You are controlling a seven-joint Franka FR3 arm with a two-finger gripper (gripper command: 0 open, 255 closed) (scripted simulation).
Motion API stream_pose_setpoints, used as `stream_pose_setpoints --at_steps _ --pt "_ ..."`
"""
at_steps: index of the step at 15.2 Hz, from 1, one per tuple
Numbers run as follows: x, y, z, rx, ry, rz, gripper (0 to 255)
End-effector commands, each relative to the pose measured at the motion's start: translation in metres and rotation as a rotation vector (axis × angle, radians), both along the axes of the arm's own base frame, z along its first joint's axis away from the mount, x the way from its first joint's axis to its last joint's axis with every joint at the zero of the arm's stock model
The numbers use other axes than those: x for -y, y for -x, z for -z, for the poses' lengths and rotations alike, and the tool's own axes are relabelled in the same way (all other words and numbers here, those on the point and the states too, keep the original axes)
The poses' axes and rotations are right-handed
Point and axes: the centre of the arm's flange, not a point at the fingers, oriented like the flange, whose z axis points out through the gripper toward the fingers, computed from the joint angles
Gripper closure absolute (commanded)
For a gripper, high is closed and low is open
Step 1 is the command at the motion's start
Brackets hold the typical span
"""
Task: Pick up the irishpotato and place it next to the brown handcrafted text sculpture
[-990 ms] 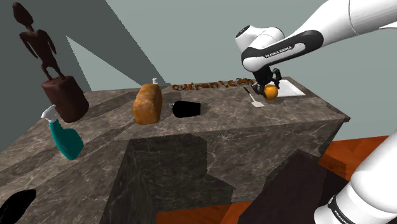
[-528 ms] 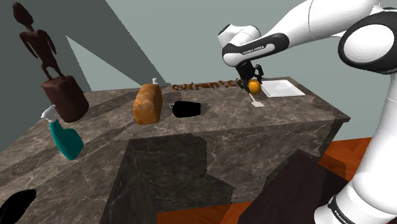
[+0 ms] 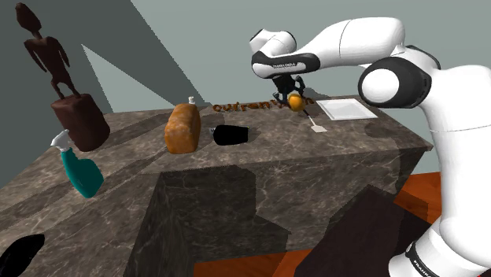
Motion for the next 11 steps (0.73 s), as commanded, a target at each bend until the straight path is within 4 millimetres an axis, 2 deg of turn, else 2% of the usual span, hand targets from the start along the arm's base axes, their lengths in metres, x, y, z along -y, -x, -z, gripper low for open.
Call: stream_pose_setpoints --at_steps 1,11 --pt "-0.001 -0.005 0.008 0.000 0.000 0.001 255" --pt "-0.001 -0.005 0.061 0.000 0.000 0.001 255"
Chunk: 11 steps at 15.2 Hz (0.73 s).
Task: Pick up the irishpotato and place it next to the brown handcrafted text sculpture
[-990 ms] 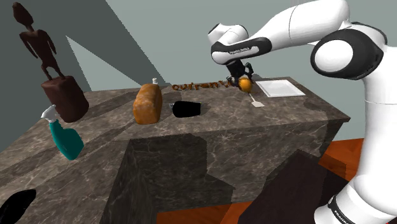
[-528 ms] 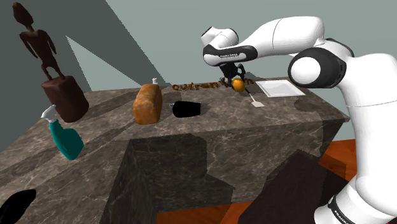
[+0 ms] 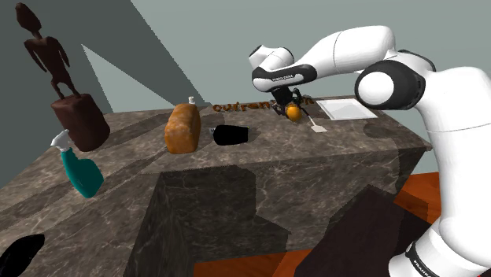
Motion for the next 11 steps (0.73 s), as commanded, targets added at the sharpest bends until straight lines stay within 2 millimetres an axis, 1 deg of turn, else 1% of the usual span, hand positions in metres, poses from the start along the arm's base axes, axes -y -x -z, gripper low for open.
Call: stream_pose_setpoints --at_steps 1,11 --pt "0.000 0.000 0.010 0.000 0.000 0.000 255" --pt "0.000 0.000 0.063 0.000 0.000 0.000 255"
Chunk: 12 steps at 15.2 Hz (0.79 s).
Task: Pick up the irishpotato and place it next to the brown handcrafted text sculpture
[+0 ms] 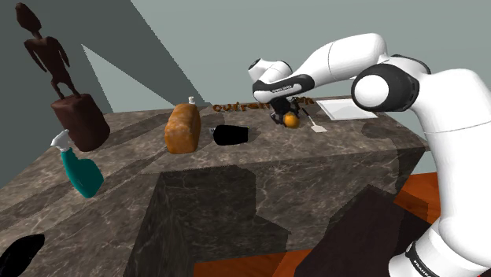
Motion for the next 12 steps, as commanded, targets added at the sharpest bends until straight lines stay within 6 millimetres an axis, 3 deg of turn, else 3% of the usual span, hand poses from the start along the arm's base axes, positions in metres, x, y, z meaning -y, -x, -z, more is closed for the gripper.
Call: stream_pose_setpoints --at_steps 1,9,10,12 --pt "0.0045 0.0024 0.0184 -0.007 0.000 0.003 255" --pt "0.0045 0.0024 0.0184 -0.007 0.000 0.003 255" --pt "0.0041 0.0021 0.0183 -0.007 0.000 0.003 0" --pt "0.0035 0.0025 0.0190 -0.007 0.000 0.003 0"
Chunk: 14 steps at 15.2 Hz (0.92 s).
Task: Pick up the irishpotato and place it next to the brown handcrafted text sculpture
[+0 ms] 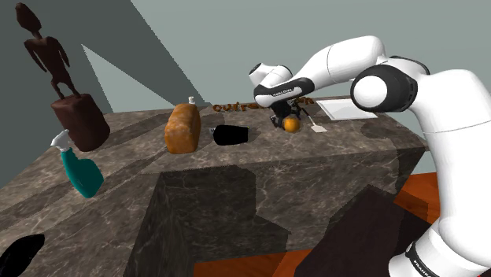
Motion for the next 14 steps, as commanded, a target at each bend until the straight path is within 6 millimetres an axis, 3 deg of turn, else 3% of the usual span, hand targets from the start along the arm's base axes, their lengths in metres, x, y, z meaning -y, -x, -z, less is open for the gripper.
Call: stream_pose_setpoints --at_steps 1,3,7,14 --pt "0.000 0.000 0.001 -0.001 0.000 0.000 0" --pt "0.001 0.000 0.000 -0.001 0.000 0.000 0" --pt "-0.022 -0.016 -0.042 -0.001 0.000 0.000 0" --pt "-0.022 -0.016 -0.042 -0.001 0.000 0.000 0"
